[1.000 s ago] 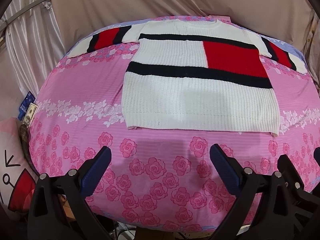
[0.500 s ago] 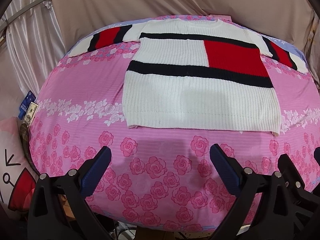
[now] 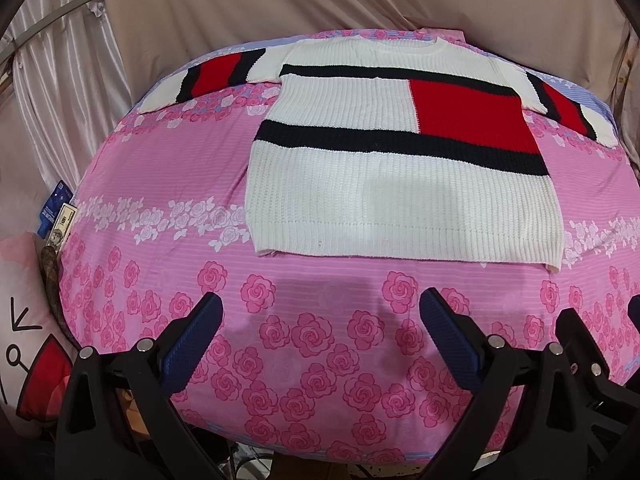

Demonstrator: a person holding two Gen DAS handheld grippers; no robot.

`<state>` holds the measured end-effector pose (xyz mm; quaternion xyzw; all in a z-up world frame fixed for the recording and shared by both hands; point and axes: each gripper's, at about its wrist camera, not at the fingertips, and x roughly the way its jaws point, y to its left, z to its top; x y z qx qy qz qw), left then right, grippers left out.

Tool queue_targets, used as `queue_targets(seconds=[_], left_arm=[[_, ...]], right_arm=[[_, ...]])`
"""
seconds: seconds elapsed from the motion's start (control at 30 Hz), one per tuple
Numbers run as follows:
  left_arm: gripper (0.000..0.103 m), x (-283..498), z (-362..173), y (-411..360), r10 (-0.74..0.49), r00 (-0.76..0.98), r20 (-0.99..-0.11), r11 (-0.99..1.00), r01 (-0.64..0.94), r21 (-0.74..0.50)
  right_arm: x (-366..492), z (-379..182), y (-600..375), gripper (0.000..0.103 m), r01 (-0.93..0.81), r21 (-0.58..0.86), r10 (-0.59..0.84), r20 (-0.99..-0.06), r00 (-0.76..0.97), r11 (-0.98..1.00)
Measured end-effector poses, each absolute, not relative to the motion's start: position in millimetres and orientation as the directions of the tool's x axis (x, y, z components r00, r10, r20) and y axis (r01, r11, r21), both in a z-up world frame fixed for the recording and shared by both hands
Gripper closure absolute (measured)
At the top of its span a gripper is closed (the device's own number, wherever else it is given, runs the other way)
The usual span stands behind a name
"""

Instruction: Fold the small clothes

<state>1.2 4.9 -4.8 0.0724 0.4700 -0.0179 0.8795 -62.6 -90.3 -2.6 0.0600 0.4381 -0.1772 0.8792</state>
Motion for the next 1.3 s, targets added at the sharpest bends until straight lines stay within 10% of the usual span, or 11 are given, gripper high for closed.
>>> queue_targets(seconds=[1.3], left_arm=[[0.007, 6, -13, 7, 0.055, 0.529, -0.847, 0.989, 0.086, 0.118]], right_arm=[[-54, -15, -98, 0.005, 0.362, -0.007, -0.213, -0.819, 0.533, 0.932]])
